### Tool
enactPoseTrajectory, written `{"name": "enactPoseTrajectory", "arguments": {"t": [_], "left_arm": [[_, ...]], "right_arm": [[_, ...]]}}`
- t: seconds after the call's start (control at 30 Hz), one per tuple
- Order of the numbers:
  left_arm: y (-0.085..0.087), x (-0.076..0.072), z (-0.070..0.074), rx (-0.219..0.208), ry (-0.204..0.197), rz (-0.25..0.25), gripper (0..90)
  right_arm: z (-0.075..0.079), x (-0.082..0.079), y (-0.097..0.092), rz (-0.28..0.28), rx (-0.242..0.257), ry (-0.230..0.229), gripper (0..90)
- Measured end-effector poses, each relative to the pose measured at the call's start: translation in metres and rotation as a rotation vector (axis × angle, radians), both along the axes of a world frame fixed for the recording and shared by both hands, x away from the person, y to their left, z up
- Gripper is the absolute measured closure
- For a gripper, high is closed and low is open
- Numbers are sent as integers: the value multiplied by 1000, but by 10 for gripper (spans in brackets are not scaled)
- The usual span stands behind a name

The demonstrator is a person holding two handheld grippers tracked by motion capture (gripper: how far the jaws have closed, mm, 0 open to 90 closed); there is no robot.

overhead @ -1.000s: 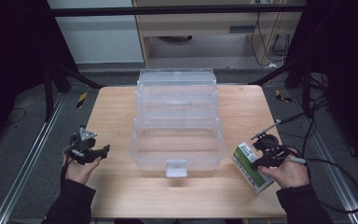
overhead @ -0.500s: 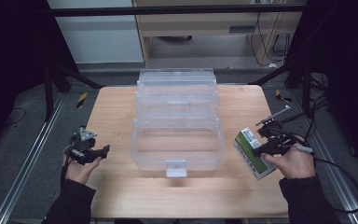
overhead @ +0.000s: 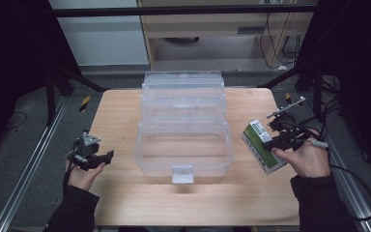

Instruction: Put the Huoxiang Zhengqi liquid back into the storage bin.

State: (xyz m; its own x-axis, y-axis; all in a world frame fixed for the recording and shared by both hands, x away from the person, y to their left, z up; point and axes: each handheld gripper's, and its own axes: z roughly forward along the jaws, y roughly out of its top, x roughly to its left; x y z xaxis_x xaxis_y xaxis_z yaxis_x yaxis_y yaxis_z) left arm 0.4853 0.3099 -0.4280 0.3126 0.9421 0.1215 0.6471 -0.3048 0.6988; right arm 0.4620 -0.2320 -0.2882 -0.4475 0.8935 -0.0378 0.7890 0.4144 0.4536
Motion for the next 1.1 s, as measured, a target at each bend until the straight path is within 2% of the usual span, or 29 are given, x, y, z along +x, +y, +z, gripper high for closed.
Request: {"name": "enactPoseTrajectory", "arguments": {"t": [0.3, 0.47, 0.8, 0.9, 1.1], "left_arm": [[0, 0, -1, 1, 2, 0, 388], [0, 0, -1, 2, 3, -2, 388], [1, 1, -2, 1, 5, 2, 387], [1, 1, -2, 2, 7, 1, 388], [1, 1, -2, 2, 7, 0, 387]], "right_arm": [[21, 4, 19, 47, -1, -50, 642], [31, 9, 30, 109, -6, -75, 643], [37, 20, 45, 232, -12, -105, 643], [36, 22, 51, 260, -12, -100, 642], [38, 28, 59, 319, 12, -102, 643]]}}
